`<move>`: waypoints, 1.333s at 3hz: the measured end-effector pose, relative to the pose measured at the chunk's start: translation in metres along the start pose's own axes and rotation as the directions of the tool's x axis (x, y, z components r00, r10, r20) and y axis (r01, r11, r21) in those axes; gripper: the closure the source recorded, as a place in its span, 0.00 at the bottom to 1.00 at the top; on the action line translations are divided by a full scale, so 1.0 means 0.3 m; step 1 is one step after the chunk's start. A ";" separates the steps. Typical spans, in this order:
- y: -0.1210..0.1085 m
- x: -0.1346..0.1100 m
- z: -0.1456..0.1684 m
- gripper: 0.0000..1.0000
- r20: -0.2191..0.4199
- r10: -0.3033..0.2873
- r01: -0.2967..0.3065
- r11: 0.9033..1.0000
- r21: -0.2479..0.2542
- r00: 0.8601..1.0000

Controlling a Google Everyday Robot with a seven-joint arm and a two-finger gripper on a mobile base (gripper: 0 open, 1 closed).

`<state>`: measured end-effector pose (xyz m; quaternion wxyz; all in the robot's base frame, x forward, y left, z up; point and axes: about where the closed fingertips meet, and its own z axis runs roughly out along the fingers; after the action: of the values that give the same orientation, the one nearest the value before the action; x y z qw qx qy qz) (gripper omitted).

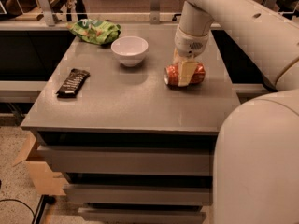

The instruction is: Knock coke can over

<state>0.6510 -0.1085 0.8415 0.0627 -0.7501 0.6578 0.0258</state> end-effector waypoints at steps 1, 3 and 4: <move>0.000 0.000 -0.002 0.37 0.000 0.000 0.000 1.000 0.000 1.000; -0.017 -0.007 0.000 0.00 0.019 0.001 -0.002 1.000 0.026 1.000; -0.008 0.005 -0.024 0.00 0.025 0.012 -0.013 0.999 0.044 1.000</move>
Offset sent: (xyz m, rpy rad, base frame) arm -0.0011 -0.0010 0.0029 0.0167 -0.0052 -0.0041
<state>0.6533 -0.1107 0.8484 0.0873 -0.7439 0.6622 0.0208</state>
